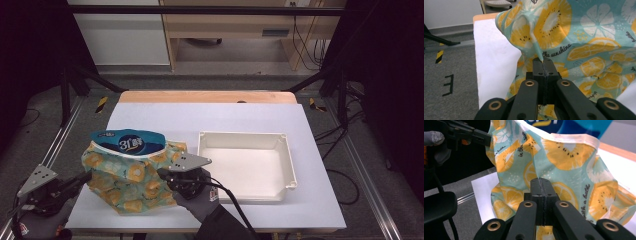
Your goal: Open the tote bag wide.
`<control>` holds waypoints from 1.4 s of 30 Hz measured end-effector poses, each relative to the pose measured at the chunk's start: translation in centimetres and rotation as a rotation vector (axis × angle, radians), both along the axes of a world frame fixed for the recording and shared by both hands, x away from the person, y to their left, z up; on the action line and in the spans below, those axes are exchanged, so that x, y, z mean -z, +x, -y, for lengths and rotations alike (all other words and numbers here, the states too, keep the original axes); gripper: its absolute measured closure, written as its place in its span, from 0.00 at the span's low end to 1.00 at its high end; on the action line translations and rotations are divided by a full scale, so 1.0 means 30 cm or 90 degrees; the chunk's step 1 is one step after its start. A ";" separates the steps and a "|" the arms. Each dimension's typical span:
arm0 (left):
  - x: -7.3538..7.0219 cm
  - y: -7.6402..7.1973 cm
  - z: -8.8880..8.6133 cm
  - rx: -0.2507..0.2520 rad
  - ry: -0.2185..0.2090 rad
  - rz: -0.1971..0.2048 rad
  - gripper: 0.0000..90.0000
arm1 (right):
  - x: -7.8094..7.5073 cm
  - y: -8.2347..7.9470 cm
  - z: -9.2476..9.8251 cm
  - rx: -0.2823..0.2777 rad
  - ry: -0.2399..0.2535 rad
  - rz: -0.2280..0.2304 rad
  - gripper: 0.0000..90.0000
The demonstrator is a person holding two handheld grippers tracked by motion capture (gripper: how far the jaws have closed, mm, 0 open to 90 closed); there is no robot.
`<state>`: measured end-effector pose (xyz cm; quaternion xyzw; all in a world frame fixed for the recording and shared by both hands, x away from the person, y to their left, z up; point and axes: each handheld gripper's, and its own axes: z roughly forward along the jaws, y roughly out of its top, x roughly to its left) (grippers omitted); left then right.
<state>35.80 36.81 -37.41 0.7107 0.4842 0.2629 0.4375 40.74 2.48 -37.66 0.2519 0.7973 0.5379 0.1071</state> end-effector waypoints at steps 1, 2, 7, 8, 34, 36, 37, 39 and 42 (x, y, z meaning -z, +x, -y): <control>0.010 0.001 0.001 0.003 0.003 -0.006 1.00 | 0.015 -0.001 0.003 0.003 -0.002 -0.004 1.00; 0.010 0.001 0.001 0.003 0.003 -0.006 1.00 | 0.015 -0.001 0.003 0.003 -0.002 -0.004 1.00; 0.040 0.003 0.010 0.012 0.003 -0.014 1.00 | 0.053 -0.004 0.006 0.010 0.002 -0.019 1.00; 0.046 0.004 0.013 0.013 0.003 -0.015 1.00 | 0.059 -0.004 0.007 0.013 0.000 -0.019 1.00; 0.166 0.022 0.030 0.037 0.021 -0.060 1.00 | 0.232 -0.029 -0.011 0.042 -0.033 -0.062 1.00; 0.170 0.023 0.030 0.037 0.024 -0.062 1.00 | 0.237 -0.029 -0.011 0.043 -0.034 -0.065 1.00; 0.174 0.023 0.030 0.037 0.023 -0.065 1.00 | 0.247 -0.028 -0.011 0.044 -0.035 -0.069 1.00; 0.183 0.024 0.027 0.037 0.027 -0.070 1.00 | 0.256 -0.028 -0.011 0.047 -0.035 -0.072 1.00; 0.190 0.026 0.027 0.039 0.032 -0.076 1.00 | 0.264 -0.027 -0.010 0.048 -0.037 -0.074 1.00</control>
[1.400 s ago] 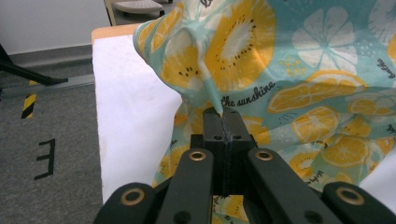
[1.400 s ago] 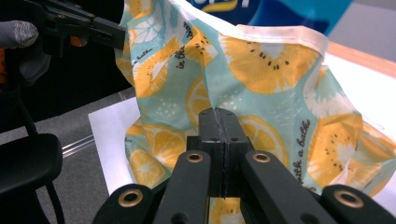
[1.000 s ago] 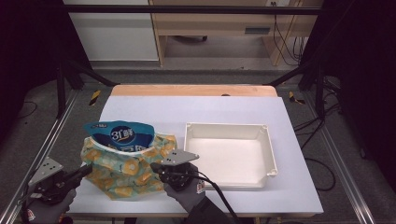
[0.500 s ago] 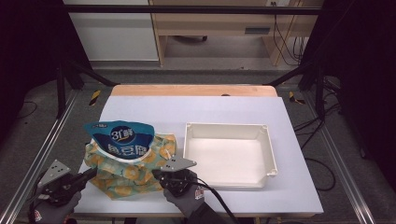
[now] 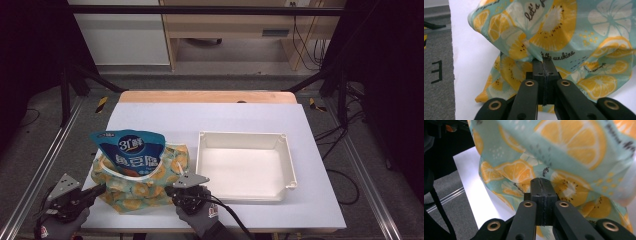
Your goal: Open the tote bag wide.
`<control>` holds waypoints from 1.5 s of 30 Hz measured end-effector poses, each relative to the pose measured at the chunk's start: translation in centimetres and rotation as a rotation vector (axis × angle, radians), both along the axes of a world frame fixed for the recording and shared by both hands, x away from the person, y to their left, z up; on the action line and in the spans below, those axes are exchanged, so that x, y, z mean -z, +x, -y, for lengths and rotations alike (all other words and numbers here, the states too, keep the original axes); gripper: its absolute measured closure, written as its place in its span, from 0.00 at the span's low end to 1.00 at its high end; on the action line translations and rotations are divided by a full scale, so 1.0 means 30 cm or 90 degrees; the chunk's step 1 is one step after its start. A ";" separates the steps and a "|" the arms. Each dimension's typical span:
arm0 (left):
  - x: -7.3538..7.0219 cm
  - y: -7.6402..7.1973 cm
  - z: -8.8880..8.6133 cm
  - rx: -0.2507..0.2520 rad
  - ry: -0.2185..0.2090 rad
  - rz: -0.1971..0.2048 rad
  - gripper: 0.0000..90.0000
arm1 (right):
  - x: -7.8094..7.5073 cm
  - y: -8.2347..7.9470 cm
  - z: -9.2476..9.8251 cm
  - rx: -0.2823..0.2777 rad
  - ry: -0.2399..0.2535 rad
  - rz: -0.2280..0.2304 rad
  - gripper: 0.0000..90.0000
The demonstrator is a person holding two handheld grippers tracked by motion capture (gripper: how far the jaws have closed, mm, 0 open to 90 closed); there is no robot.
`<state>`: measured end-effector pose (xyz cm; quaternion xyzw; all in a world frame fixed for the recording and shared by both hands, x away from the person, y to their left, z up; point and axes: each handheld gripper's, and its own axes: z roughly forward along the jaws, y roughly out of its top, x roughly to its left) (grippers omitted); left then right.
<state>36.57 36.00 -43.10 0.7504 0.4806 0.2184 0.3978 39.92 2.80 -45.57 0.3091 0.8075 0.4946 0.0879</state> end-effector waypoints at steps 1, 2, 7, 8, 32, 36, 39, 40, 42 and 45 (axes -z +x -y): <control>0.002 0.001 -0.001 0.002 0.003 -0.002 1.00 | 0.004 0.000 0.000 0.001 -0.002 -0.001 1.00; 0.005 0.002 -0.001 0.001 0.004 -0.006 1.00 | 0.006 0.000 0.000 0.002 -0.003 -0.001 1.00; 0.015 0.005 -0.001 0.001 0.004 -0.016 1.00 | 0.015 0.002 -0.004 0.006 -0.010 0.000 1.00; 0.017 0.006 -0.001 0.002 0.006 -0.019 1.00 | 0.018 0.000 -0.005 0.005 -0.013 -0.002 1.00; 0.055 0.017 0.009 0.012 0.022 -0.047 1.00 | 0.103 0.002 -0.027 0.014 -0.073 -0.030 1.00; 0.054 0.017 0.007 0.012 0.022 -0.046 1.00 | 0.115 0.003 -0.033 0.012 -0.094 -0.028 1.00; 0.055 0.017 0.008 0.012 0.021 -0.047 1.00 | 0.110 -0.001 -0.032 0.013 -0.089 -0.028 1.00; 0.055 0.017 0.008 0.012 0.021 -0.047 1.00 | 0.104 -0.003 -0.028 0.012 -0.086 -0.024 1.00; 0.055 0.018 0.008 0.012 0.022 -0.048 1.00 | 0.079 -0.013 -0.015 0.006 -0.067 -0.013 1.00; 0.056 0.017 0.008 0.012 0.021 -0.048 1.00 | 0.021 -0.035 0.005 0.004 -0.046 0.013 1.00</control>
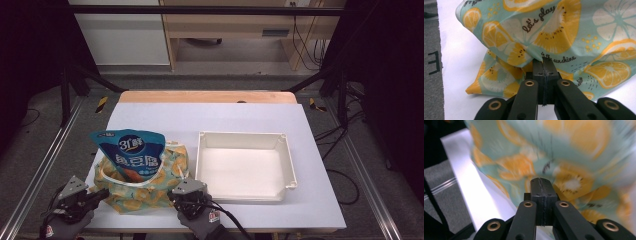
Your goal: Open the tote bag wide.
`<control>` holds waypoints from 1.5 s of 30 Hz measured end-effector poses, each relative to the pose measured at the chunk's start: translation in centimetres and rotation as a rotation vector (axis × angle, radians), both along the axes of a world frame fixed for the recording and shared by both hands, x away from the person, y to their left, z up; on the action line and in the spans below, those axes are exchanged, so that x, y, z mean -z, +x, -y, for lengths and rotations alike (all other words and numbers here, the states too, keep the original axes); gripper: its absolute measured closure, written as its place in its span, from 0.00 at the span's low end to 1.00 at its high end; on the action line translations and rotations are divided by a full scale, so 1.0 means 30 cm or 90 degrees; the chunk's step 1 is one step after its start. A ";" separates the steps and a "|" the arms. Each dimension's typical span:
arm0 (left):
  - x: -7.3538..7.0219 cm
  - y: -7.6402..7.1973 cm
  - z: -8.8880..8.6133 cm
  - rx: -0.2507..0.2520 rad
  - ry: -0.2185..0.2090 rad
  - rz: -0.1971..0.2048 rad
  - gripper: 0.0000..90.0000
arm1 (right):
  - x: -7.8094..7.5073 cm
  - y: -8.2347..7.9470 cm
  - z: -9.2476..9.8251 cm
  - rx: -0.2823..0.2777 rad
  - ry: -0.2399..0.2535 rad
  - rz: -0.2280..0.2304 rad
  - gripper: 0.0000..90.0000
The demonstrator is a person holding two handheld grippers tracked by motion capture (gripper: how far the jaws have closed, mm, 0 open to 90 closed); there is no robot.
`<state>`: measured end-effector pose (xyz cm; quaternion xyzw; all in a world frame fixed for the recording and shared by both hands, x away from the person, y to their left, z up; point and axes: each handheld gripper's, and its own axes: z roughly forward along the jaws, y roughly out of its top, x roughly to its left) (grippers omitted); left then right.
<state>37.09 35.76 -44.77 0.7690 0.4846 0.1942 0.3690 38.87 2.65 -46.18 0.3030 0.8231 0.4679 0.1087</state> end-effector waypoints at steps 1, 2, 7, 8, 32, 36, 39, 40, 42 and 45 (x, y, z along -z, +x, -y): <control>0.000 0.000 0.000 0.000 0.000 0.000 1.00 | -0.020 -0.007 0.007 -0.001 0.007 0.011 1.00; 0.000 0.000 0.000 0.000 0.000 0.000 1.00 | -0.039 -0.014 0.013 -0.004 0.015 0.017 1.00; 0.000 0.000 0.000 0.000 0.002 -0.001 1.00 | -0.124 -0.040 0.048 -0.007 0.056 0.047 1.00; 0.000 0.000 0.001 -0.001 0.003 -0.001 1.00 | -0.145 -0.041 0.053 -0.006 0.067 0.054 1.00; -0.106 -0.038 -0.038 -0.020 -0.055 0.066 0.89 | -0.110 0.088 -0.073 0.045 0.023 0.037 1.00; -0.185 -0.055 -0.042 -0.016 -0.073 0.104 0.88 | -0.102 0.087 -0.078 0.049 0.019 0.030 1.00; -0.238 -0.062 -0.031 -0.014 -0.069 0.127 0.88 | -0.099 0.082 -0.079 0.046 0.023 0.031 1.00; -0.254 -0.063 -0.025 -0.011 -0.068 0.132 0.88 | -0.097 0.079 -0.079 0.046 0.023 0.029 1.00; -0.283 -0.065 -0.014 -0.010 -0.067 0.146 0.88 | -0.093 0.078 -0.077 0.044 0.024 0.028 1.00; -0.319 -0.054 0.011 -0.001 -0.064 0.166 0.91 | -0.088 0.072 -0.073 0.042 0.024 0.025 1.00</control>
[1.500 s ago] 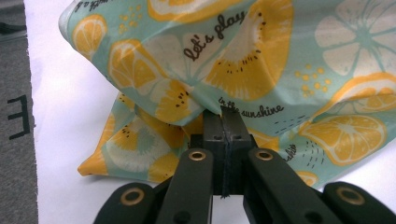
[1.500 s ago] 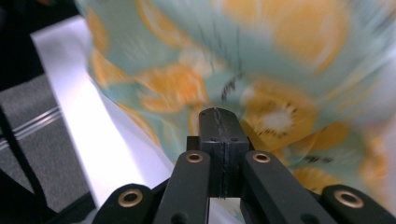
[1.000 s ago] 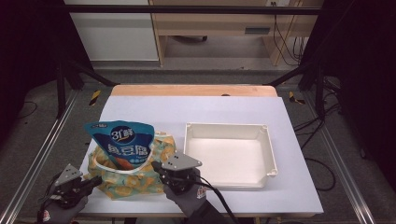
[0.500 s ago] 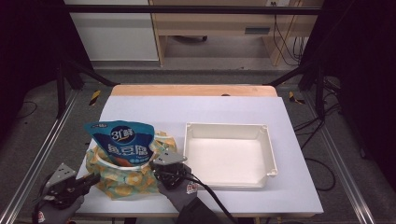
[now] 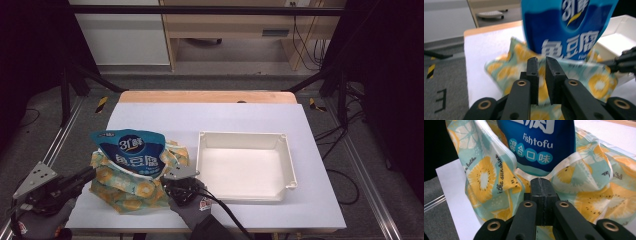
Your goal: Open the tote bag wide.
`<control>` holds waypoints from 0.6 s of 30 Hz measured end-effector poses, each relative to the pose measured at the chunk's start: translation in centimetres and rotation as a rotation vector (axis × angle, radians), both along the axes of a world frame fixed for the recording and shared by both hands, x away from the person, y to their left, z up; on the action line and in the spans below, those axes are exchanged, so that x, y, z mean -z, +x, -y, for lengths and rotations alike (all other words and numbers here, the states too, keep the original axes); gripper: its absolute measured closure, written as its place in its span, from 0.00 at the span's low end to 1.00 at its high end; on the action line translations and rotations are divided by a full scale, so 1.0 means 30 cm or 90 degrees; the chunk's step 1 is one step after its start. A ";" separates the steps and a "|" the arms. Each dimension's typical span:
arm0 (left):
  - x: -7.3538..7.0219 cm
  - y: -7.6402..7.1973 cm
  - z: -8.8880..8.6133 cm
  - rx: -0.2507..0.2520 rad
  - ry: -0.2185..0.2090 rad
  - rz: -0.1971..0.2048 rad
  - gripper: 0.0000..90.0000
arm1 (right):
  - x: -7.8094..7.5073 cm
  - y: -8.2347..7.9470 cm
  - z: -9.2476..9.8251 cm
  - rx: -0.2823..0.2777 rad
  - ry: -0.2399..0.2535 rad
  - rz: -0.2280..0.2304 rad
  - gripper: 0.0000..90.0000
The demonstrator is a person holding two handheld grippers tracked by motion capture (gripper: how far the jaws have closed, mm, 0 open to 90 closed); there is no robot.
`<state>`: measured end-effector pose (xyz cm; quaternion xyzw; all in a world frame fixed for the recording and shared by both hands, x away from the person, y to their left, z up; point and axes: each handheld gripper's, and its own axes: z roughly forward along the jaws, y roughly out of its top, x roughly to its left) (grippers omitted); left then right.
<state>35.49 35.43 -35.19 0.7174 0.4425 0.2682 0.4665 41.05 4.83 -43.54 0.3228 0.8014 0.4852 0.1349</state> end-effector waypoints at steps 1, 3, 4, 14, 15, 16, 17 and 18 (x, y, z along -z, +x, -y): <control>-0.010 0.008 0.011 0.004 0.001 0.005 0.91 | 0.000 0.000 0.000 0.000 0.000 0.000 1.00; -0.022 0.027 0.037 0.013 0.008 0.009 0.93 | 0.002 -0.004 0.001 0.000 0.001 -0.002 1.00; -0.022 0.040 0.050 0.017 0.016 0.007 0.94 | 0.003 -0.005 0.001 -0.002 0.001 -0.003 1.00; 0.080 0.125 0.075 0.014 0.049 -0.051 0.98 | 0.013 -0.013 -0.005 -0.010 -0.003 -0.006 1.00; 0.093 0.124 0.072 0.012 0.055 -0.058 0.98 | 0.014 -0.012 -0.004 -0.010 -0.002 -0.006 1.00; 0.111 0.122 0.066 0.010 0.058 -0.065 0.98 | 0.016 -0.011 -0.002 -0.010 -0.004 -0.005 1.00; 0.128 0.118 0.060 0.008 0.059 -0.073 0.98 | 0.017 -0.011 0.000 -0.008 -0.004 -0.006 1.00; 0.143 0.115 0.052 0.006 0.059 -0.079 0.98 | 0.019 -0.010 0.002 -0.006 -0.003 -0.008 1.00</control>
